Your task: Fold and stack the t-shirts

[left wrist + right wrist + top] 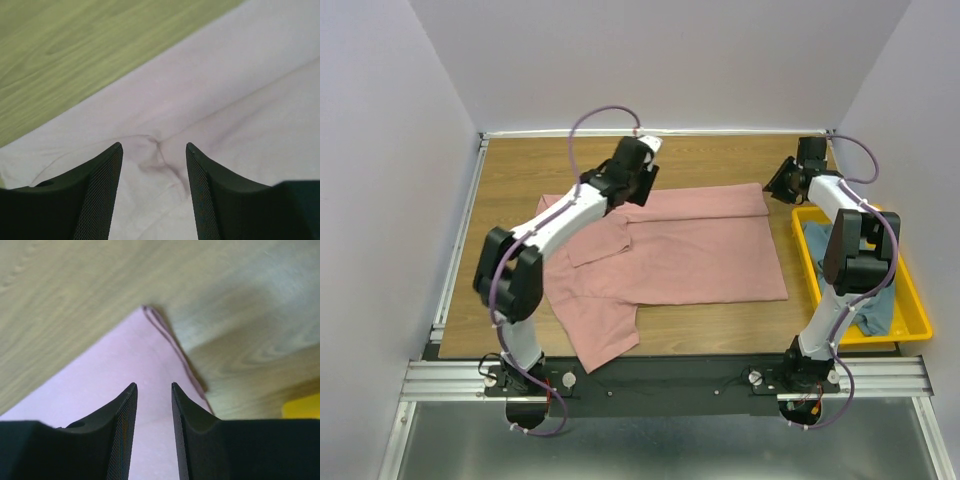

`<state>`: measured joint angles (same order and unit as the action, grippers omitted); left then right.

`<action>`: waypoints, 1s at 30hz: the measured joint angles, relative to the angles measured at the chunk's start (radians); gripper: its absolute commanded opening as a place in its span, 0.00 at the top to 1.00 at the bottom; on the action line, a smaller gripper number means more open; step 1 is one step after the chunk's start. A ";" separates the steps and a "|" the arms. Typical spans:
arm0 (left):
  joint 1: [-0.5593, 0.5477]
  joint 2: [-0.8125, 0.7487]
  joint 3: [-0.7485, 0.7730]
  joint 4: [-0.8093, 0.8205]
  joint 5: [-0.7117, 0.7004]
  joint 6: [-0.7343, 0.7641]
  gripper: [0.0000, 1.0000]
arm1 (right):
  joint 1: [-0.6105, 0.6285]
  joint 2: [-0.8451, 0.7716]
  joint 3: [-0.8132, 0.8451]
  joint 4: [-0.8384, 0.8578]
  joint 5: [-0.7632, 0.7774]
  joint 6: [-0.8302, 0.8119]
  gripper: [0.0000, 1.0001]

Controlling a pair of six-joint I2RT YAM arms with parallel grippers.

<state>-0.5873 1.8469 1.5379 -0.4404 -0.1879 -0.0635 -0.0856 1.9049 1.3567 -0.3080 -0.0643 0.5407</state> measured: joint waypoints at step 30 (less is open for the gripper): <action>0.631 0.209 -0.137 0.251 0.296 -0.414 0.44 | 0.021 0.287 0.210 0.073 -0.187 -0.002 0.59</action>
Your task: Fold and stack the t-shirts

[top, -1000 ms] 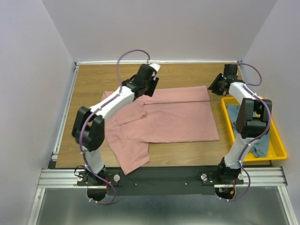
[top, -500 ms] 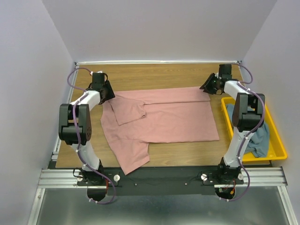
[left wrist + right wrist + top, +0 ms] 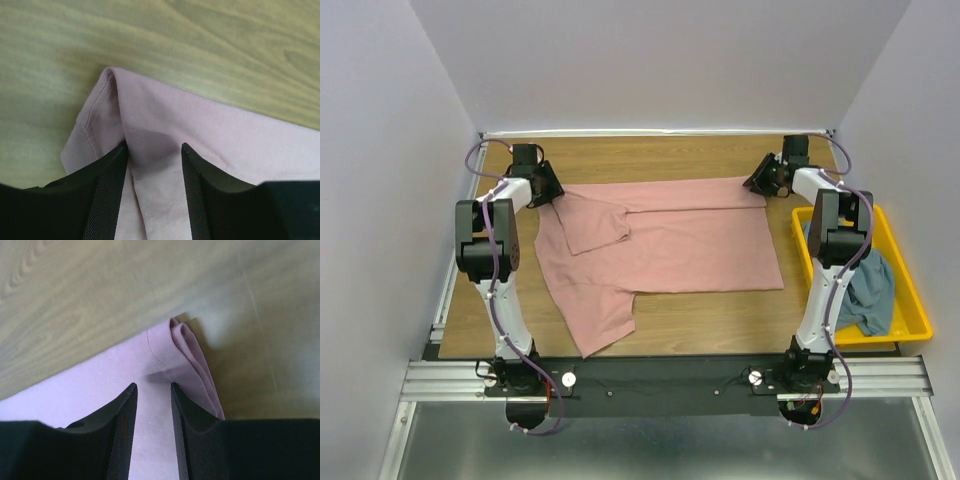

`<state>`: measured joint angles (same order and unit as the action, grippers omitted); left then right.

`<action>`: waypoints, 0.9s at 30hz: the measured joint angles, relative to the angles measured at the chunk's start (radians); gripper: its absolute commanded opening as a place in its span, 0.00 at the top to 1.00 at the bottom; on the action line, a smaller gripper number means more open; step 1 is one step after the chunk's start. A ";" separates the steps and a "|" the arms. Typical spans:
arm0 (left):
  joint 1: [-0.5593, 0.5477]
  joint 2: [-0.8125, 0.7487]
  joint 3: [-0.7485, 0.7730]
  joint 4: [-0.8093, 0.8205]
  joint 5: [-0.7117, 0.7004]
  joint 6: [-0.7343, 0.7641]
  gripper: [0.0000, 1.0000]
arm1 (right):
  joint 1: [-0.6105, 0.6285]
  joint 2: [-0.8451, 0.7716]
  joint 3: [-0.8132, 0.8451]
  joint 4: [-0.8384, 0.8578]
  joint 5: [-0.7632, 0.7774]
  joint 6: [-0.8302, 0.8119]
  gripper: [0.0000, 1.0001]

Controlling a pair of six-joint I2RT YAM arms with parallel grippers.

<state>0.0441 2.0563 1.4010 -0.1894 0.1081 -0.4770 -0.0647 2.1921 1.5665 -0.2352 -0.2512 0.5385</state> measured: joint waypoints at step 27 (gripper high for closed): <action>0.008 -0.367 -0.038 -0.203 -0.071 0.002 0.48 | 0.004 -0.342 -0.154 -0.050 0.074 -0.080 0.50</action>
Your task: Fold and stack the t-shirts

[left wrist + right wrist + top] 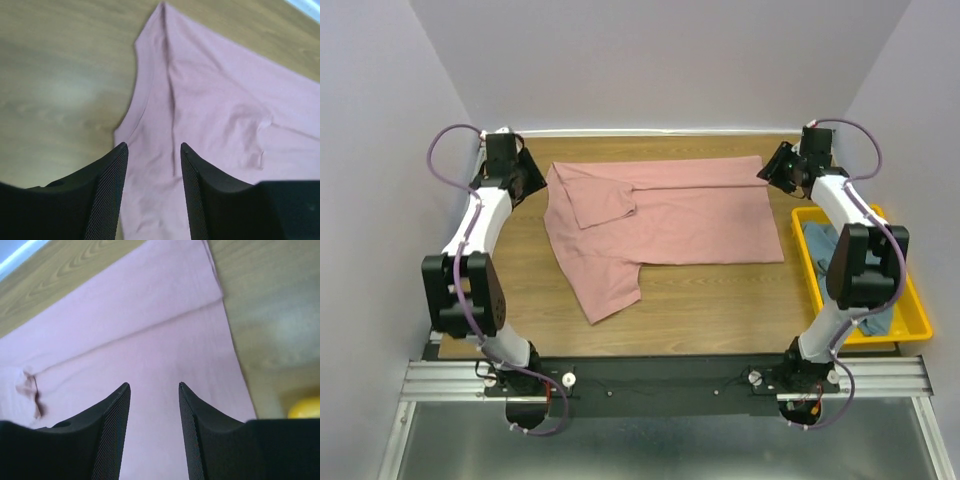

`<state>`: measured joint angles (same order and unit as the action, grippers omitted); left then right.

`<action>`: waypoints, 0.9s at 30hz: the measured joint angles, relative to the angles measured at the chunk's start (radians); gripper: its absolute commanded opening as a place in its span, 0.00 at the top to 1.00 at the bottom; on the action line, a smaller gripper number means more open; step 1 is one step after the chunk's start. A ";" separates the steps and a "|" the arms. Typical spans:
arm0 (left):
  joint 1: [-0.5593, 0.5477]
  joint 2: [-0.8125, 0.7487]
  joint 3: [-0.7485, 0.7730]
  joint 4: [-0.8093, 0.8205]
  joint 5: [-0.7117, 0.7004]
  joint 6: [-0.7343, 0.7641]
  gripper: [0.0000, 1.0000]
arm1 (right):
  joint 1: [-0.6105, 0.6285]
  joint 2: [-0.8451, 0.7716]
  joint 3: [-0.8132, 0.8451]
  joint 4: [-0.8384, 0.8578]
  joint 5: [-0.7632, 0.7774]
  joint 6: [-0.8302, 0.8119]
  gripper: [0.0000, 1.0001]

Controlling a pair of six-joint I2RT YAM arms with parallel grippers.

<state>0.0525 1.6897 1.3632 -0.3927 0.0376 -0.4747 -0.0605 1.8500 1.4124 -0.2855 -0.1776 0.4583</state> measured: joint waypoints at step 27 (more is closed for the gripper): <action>-0.160 -0.206 -0.530 -0.033 -0.134 -0.002 0.51 | 0.081 -0.425 -0.567 -0.083 0.132 -0.065 0.50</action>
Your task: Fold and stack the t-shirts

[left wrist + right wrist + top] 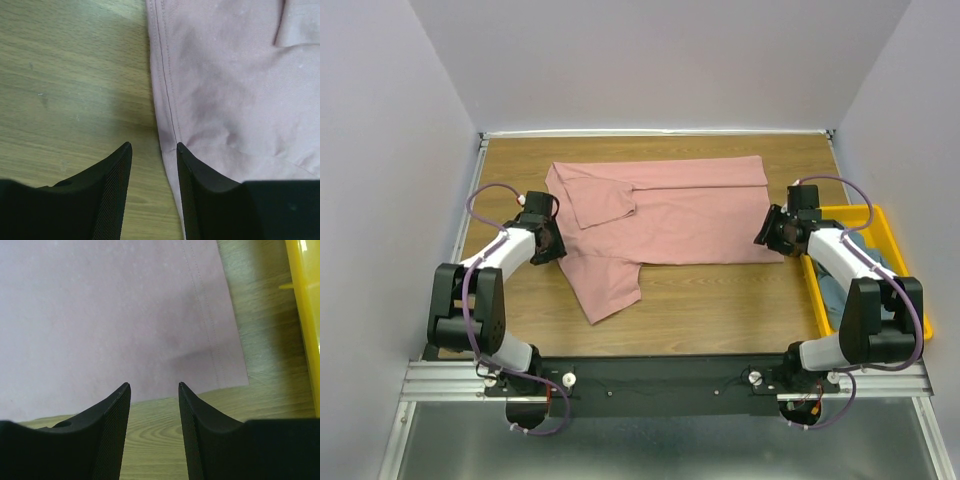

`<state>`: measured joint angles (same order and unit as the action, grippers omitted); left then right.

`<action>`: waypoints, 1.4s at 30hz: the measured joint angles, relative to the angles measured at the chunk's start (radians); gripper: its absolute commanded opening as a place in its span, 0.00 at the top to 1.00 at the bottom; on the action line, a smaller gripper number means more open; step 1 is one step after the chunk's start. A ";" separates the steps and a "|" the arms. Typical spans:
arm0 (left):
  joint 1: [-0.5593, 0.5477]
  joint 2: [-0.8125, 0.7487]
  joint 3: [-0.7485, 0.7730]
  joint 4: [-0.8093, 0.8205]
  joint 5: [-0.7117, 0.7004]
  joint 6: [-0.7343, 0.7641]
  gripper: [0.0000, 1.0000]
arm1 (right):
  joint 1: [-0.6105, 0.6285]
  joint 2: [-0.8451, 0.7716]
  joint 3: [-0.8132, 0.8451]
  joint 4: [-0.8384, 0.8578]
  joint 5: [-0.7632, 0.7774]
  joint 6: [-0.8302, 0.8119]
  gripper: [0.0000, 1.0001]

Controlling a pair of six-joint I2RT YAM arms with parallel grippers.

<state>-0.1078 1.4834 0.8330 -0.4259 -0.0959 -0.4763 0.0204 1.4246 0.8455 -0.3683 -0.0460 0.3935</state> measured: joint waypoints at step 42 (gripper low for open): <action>0.017 0.097 0.033 0.014 -0.059 -0.022 1.00 | 0.000 0.011 -0.035 -0.039 0.167 0.075 0.50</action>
<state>-0.0910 1.5803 0.8658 -0.4122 -0.1547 -0.4980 0.0204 1.4353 0.8104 -0.4076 0.1207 0.4683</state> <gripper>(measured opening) 0.007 0.504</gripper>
